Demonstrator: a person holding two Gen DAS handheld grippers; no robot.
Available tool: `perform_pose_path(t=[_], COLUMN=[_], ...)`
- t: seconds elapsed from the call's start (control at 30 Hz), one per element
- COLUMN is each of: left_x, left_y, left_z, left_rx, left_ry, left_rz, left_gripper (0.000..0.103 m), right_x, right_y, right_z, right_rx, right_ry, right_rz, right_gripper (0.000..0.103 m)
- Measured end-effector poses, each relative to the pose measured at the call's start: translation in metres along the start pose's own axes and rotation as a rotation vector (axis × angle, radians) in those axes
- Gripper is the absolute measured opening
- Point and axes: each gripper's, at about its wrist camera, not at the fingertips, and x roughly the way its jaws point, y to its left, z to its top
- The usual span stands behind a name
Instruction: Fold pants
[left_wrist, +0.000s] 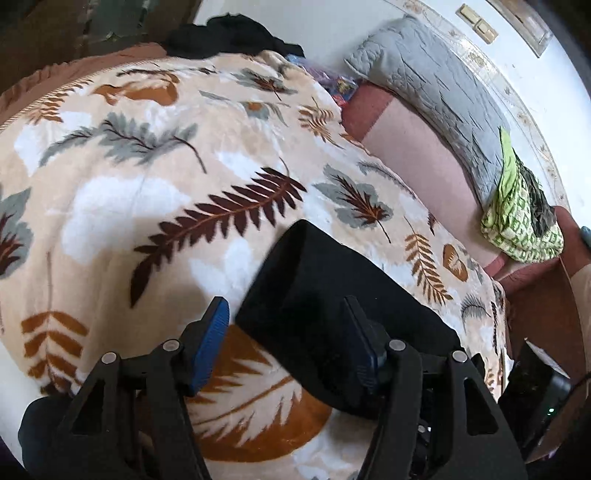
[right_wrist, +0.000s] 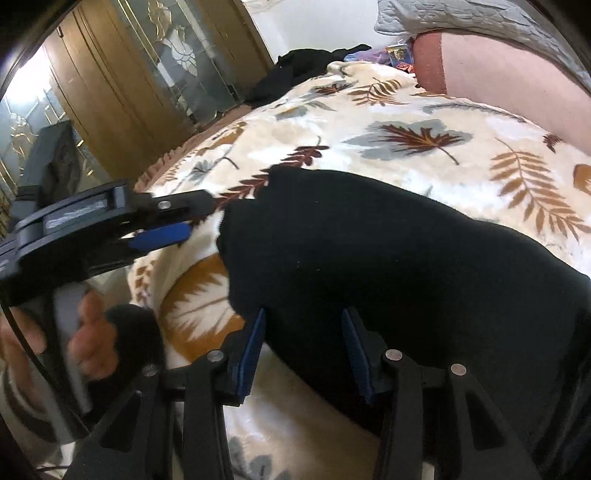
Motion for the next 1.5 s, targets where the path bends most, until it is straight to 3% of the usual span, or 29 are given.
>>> perform_pose_path(t=[0.1,0.2,0.33,0.43,0.57,0.67,0.73,0.8,0.87,0.93,1.1,1.23,1.4,1.5], left_x=[0.004,-0.005,-0.011,-0.018,-0.02,-0.016,-0.013,-0.009,-0.002,0.004,0.012,0.017,0.023,0.028], left_y=[-0.006,0.0,0.014,0.025,0.034,0.032,0.028,0.022,0.016,0.011,0.005,0.001,-0.009,-0.013], left_z=[0.001,0.005,0.007,0.006,0.002,-0.002,-0.008,-0.015,-0.02,-0.024,-0.029,-0.03,-0.034,-0.035], left_rx=[0.03,0.0,-0.017,-0.04,-0.069,-0.09,-0.105,-0.113,-0.109,-0.098,-0.09,-0.09,-0.062,-0.036], left_ry=[0.018,-0.024,-0.01,-0.017,-0.006,0.02,0.034,0.044,0.059,0.072,0.072,0.063,0.039,0.041], left_rz=[0.018,0.05,0.091,0.108,0.084,0.041,0.016,0.006,0.014,0.031,0.059,0.084,0.098,0.119], left_gripper=[0.061,0.061,0.061,0.061,0.066,0.069,0.076,0.081,0.081,0.081,0.082,0.086,0.102,0.103], right_x=[-0.001,0.017,0.049,0.051,0.038,0.05,0.036,0.012,0.0,0.004,0.031,0.055,0.092,0.114], right_y=[0.002,0.01,0.027,0.029,0.025,0.022,0.014,0.001,-0.007,-0.011,-0.01,-0.005,0.003,0.005], right_z=[0.008,0.018,0.031,0.039,0.037,0.035,0.046,0.065,0.08,0.093,0.106,0.111,0.116,0.111], right_rx=[-0.004,0.003,-0.05,-0.058,-0.074,-0.103,-0.091,-0.077,-0.082,-0.091,-0.134,-0.144,-0.192,-0.191], right_ry=[-0.032,-0.017,-0.017,-0.015,-0.023,0.06,0.037,-0.039,-0.064,-0.028,0.025,0.045,0.12,0.155], right_rz=[-0.013,0.008,-0.071,-0.084,-0.072,-0.036,0.0,-0.021,-0.042,-0.017,-0.023,0.015,0.01,-0.008], right_gripper=[0.045,0.045,0.045,0.045,0.045,0.045,0.043,0.044,0.055,0.061,0.061,0.072,0.072,0.071])
